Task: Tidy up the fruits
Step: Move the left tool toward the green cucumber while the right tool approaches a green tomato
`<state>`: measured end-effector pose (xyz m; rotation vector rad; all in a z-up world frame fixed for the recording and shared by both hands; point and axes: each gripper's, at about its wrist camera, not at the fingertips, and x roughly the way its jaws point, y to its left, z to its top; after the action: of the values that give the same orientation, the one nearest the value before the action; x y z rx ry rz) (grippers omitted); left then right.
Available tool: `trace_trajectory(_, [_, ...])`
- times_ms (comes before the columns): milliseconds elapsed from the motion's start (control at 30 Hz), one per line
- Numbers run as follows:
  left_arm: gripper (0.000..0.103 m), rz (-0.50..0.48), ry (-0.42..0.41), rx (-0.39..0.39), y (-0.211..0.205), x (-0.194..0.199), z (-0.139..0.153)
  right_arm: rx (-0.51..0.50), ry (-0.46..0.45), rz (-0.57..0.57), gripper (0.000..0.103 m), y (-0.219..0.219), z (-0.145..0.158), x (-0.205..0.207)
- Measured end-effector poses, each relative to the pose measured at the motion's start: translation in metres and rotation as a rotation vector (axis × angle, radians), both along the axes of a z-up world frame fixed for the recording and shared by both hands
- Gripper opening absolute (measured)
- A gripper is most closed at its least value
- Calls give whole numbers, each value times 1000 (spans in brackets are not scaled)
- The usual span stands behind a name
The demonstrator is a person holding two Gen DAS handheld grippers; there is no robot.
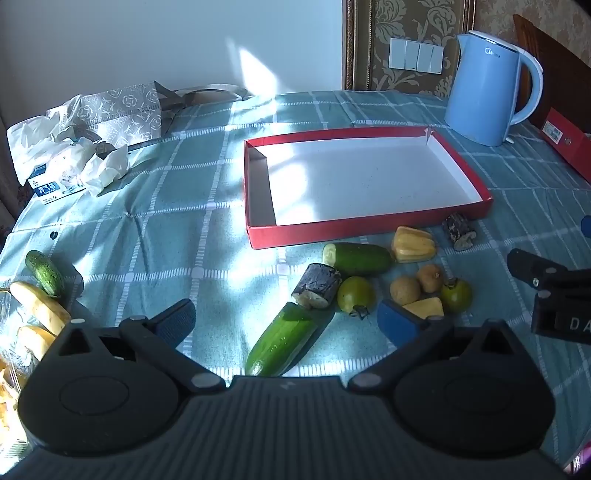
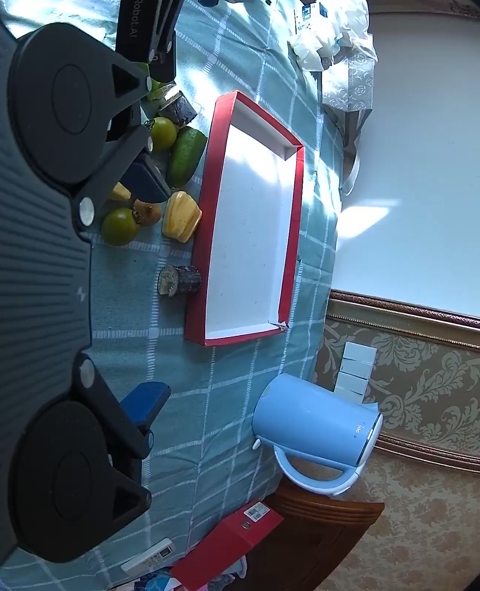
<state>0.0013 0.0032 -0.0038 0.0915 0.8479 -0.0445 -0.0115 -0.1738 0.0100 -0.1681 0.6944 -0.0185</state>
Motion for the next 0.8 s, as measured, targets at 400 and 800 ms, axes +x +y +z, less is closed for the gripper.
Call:
trace_trajectory(400, [103,16,3,-12,6,1,-2,-18,2,2,103,-3,0,2])
trace_trajectory(800, [103,-8,-9,-34,8,-3,-7,41,33,-53,103,-33,-13,8])
